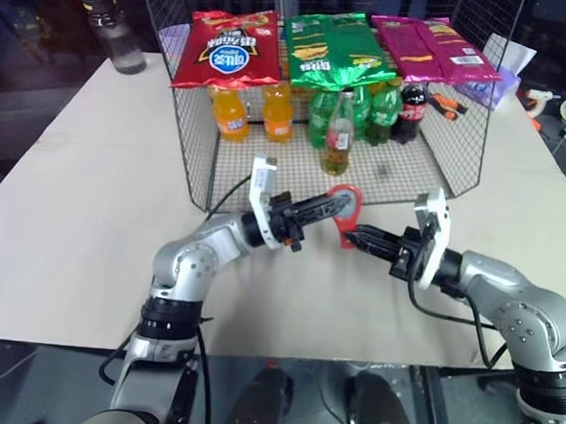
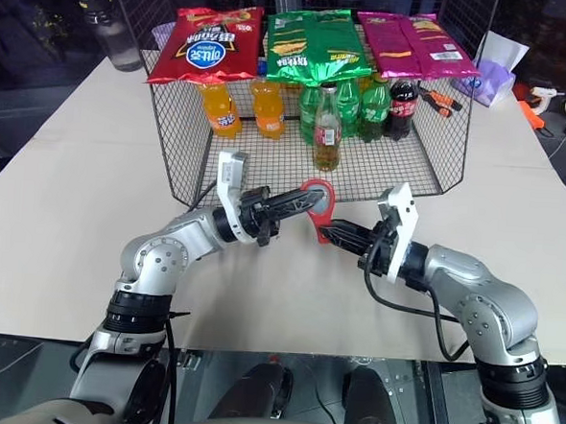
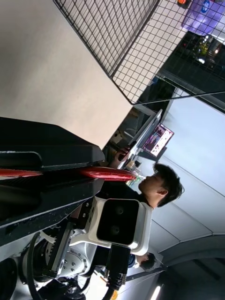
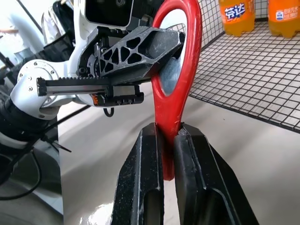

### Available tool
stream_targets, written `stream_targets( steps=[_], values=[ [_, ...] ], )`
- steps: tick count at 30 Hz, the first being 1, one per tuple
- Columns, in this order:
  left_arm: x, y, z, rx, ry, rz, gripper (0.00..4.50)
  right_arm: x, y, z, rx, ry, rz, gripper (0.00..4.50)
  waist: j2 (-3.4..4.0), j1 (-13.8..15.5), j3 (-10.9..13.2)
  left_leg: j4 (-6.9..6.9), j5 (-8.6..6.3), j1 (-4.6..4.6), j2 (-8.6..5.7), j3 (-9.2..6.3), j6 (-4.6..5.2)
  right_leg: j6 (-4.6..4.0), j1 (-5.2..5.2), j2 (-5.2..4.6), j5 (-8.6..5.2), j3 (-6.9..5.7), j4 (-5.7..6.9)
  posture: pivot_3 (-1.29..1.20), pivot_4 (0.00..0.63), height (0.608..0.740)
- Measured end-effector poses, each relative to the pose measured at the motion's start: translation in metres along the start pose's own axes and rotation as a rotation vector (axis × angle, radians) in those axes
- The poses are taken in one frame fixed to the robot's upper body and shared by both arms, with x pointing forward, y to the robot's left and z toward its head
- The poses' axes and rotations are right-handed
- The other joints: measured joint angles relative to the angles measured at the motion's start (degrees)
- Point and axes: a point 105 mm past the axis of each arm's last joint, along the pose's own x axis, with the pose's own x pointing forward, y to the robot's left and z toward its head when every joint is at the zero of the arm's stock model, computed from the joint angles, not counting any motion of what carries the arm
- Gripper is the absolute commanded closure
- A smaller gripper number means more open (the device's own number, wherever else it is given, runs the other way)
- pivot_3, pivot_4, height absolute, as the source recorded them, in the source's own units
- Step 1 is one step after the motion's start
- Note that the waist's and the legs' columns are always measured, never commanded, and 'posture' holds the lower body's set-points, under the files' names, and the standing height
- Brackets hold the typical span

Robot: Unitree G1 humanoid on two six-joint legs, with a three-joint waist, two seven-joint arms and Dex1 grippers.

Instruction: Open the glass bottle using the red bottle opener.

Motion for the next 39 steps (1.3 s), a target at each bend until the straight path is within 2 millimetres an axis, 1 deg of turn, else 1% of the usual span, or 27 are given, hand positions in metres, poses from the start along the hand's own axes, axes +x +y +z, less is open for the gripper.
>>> stream_targets(
  steps=[5, 14, 16, 17, 20, 34, 36, 37, 38, 39],
  values=[
    [0.001, 0.0, 0.001, -0.003, -0.013, -0.003, 4.5, 0.0, 0.001, 0.001, 0.052, -0.018, 0.006, 4.49, 0.01, 0.03, 0.0, -0.01, 0.0, -0.01, 0.0, 0.0, 0.0, 0.0, 0.0, 0.0, 0.0, 0.0, -0.05, 0.0, 0.15, 0.74],
    [0.002, 0.0, 0.001, -0.006, -0.021, 0.0, 4.5, -0.002, -0.001, 0.002, 0.036, -0.026, 0.006, 4.49, 0.0, 0.02, 0.01, -0.05, 0.0, -0.01, 0.0, 0.0, 0.0, 0.0, 0.0, 0.0, 0.0, 0.0, -0.09, 0.0, 0.15, 0.74],
    [0.003, -0.001, 0.001, -0.007, -0.02, -0.001, 4.5, -0.002, -0.001, 0.002, 0.037, -0.02, 0.006, 3.53, 0.0, 0.02, 0.01, -0.06, 0.0, -0.01, 0.0, 0.0, 0.0, 0.0, 0.0, 0.0, 0.0, 0.0, -0.09, 0.0, 0.15, 0.74],
    [0.004, -0.001, 0.001, -0.002, -0.015, 0.001, 4.5, -0.002, -0.001, 0.001, 0.038, -0.015, 0.004, 3.16, 0.0, 0.02, 0.01, -0.06, 0.0, -0.01, 0.0, -0.01, 0.0, 0.0, 0.0, 0.0, 0.0, -0.01, -0.1, 0.0, 0.15, 0.74],
    [0.005, -0.002, 0.001, -0.002, -0.021, 0.006, 4.5, 0.004, 0.0, -0.001, 0.06, -0.03, 0.002, 3.16, 0.01, -0.03, 0.01, -0.1, 0.0, 0.0, 0.01, 0.0, 0.0, 0.0, 0.0, 0.0, 0.0, 0.0, -0.11, 0.0, 0.15, 0.74],
    [0.008, -0.005, 0.0, -0.021, -0.032, -0.018, 4.5, 0.005, 0.001, -0.006, 0.067, -0.005, 0.014, 3.16, 0.01, 0.01, 0.02, -0.15, 0.0, -0.01, 0.0, -0.01, 0.0, 0.0, 0.0, 0.0, 0.0, -0.01, -0.18, 0.0, 0.15, 0.74],
    [0.008, -0.005, 0.0, -0.021, -0.031, -0.019, 4.5, 0.005, 0.001, -0.007, 0.072, -0.005, 0.014, 3.71, 0.01, 0.01, 0.02, -0.15, 0.0, -0.01, 0.0, -0.01, 0.0, 0.0, 0.0, 0.0, 0.0, -0.01, -0.18, 0.0, 0.15, 0.74],
    [0.008, -0.005, 0.0, -0.022, -0.029, -0.022, 4.5, 0.004, 0.001, -0.007, 0.075, -0.005, 0.01, 3.91, 0.01, 0.01, 0.02, -0.16, 0.0, -0.01, 0.0, -0.01, 0.0, 0.0, 0.0, 0.0, 0.0, -0.01, -0.19, 0.0, 0.15, 0.74],
    [0.008, -0.006, 0.0, -0.022, -0.028, -0.025, 4.5, 0.003, 0.001, -0.008, 0.078, -0.007, 0.01, 4.41, 0.01, 0.02, 0.03, -0.16, 0.0, -0.01, 0.0, -0.01, 0.0, 0.0, 0.0, 0.0, 0.0, -0.01, -0.19, 0.0, 0.15, 0.74],
    [0.008, -0.007, 0.0, -0.024, -0.031, -0.04, 4.5, 0.003, 0.002, -0.007, 0.086, -0.014, 0.023, 4.46, 0.0, 0.01, 0.05, -0.17, 0.0, -0.02, 0.0, -0.01, 0.0, 0.0, 0.0, 0.0, 0.0, -0.02, -0.2, 0.0, 0.15, 0.74]
  ],
)
